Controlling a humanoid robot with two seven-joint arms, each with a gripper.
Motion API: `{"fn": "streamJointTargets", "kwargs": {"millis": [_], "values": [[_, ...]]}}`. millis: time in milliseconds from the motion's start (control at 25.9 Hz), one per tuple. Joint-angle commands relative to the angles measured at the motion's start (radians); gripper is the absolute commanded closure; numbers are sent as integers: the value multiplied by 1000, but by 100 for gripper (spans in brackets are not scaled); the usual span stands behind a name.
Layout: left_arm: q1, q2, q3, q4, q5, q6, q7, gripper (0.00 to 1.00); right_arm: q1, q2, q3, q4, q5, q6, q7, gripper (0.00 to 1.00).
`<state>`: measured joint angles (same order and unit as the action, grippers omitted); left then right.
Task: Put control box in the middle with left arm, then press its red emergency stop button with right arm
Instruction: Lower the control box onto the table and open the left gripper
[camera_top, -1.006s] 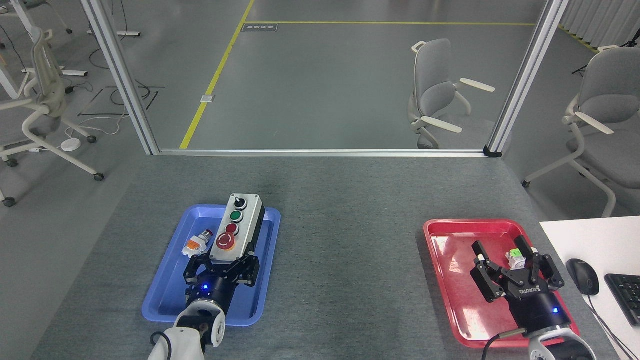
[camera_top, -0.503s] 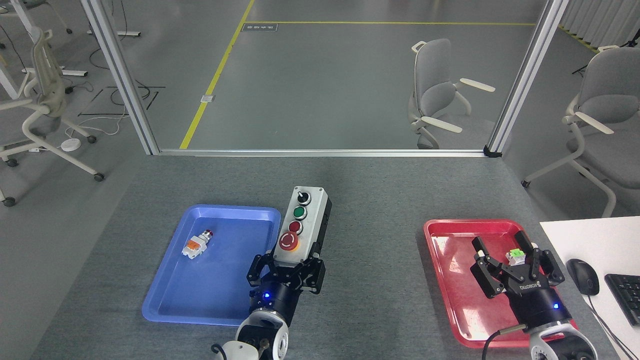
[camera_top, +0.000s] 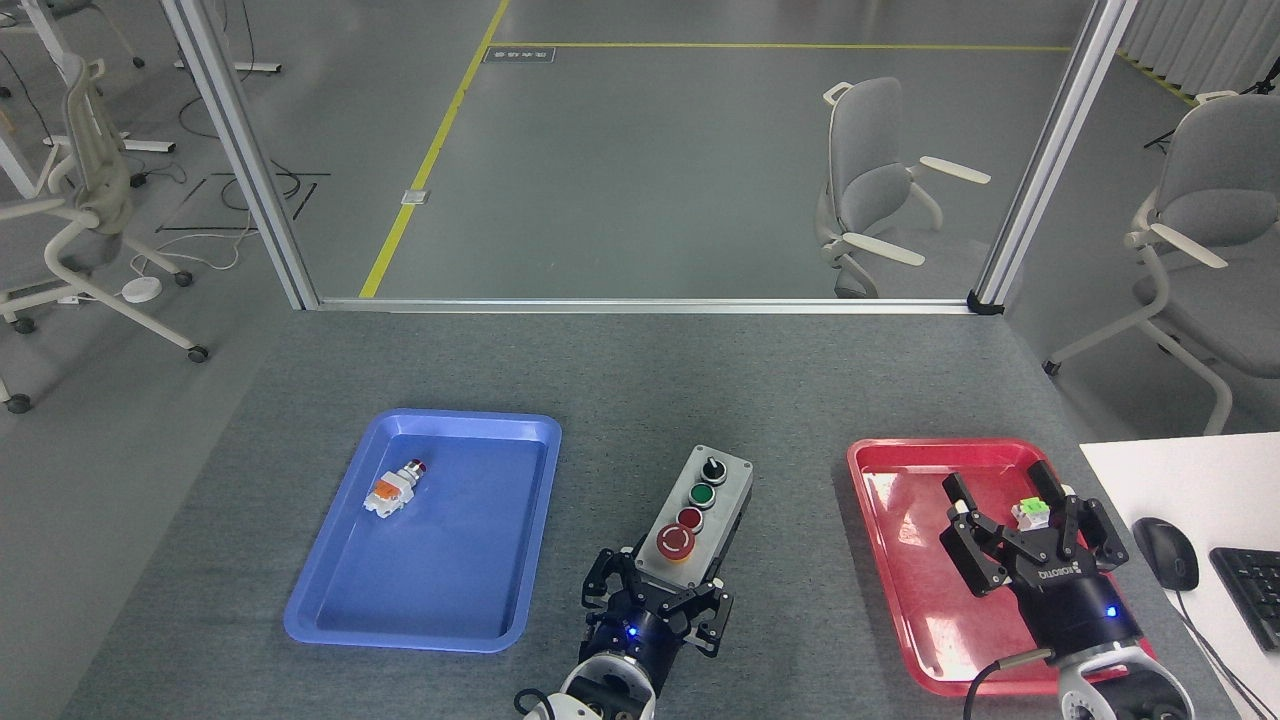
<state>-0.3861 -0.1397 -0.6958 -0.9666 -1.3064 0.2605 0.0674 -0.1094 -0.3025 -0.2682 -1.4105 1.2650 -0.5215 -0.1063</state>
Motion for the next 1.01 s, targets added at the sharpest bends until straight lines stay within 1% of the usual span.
{"fn": "streamJointTargets", "kwargs": {"millis": [0,155,232,271,348,425,503,541,580,619,696,735,773,812,890,967], "values": [[-30,-1,-68,39,3,0,-11,100,0,-1,1,1,1,-2,-6,1],[-46,-1,-114,68,6,-6,-23,100,-1,-4,20,5,-1,-29,-6,4],[-53,-1,-140,78,6,-9,-23,100,-1,-4,20,8,-3,-54,-6,15],[-56,-1,-146,83,6,-9,-23,100,-3,-4,20,8,-3,-66,-7,17],[-57,-1,-149,85,6,-13,-23,100,-1,-4,21,8,-3,-86,-7,25],[-60,-1,-151,85,6,-18,-26,100,0,-6,23,10,-3,-106,-7,29],[-62,-1,-153,86,7,-27,-26,100,2,-6,21,13,-3,-141,-7,46],[-62,-1,-153,86,7,-27,-26,100,0,-6,21,15,-1,-163,-7,51],[-62,-1,-153,86,7,-27,-26,88,-1,-6,21,15,-3,-180,-7,54],[-62,-1,-153,88,7,-27,-26,75,-1,-7,21,19,-3,-198,-7,60],[-62,-1,-153,88,7,-23,-26,55,-6,-9,21,44,1,-236,-7,66],[-62,0,-153,88,7,-20,-26,50,-16,-12,23,64,1,-264,-7,84],[-62,0,-153,88,7,-17,-26,43,-27,-18,24,81,1,-264,-7,96],[-62,0,-151,86,7,-15,-26,35,-36,-24,24,104,1,-264,-7,100],[-62,0,-145,85,7,-15,-24,28,-50,-40,24,134,-3,-264,-7,100],[-62,0,-140,85,7,-13,-23,18,-59,-47,24,140,-3,-264,-9,100]]}}
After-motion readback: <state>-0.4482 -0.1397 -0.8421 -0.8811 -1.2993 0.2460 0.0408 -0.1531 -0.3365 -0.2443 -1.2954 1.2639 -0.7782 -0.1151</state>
